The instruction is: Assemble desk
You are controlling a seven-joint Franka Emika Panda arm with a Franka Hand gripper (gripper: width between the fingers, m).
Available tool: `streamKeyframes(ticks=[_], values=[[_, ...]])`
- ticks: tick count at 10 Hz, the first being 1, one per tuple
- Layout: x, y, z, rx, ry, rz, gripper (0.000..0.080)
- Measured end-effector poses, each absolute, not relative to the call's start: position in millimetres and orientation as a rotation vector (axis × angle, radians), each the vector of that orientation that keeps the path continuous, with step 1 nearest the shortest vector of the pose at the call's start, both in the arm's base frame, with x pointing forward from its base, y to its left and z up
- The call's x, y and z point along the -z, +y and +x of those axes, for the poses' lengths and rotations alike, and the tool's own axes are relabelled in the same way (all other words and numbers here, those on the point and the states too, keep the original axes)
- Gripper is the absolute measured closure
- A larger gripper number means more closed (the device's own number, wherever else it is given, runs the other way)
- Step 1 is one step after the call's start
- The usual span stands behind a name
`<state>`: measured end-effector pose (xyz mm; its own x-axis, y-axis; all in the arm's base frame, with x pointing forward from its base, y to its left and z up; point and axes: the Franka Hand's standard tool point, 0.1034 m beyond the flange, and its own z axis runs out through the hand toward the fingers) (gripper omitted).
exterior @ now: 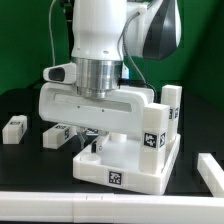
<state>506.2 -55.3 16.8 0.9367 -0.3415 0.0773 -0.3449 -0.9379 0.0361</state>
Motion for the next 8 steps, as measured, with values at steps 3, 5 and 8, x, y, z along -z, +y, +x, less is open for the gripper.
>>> streamKeyframes(ticks=[3,5,8], values=[[-20.9,-52.7,515.7,-0.117,-0.173,3.071,0.0738],[-24.4,-51.3,520.6,-0.123,0.04,3.064,0.0738],[-23.7,-53.8,520.1,-0.11,0.288,3.041,0.0738]])
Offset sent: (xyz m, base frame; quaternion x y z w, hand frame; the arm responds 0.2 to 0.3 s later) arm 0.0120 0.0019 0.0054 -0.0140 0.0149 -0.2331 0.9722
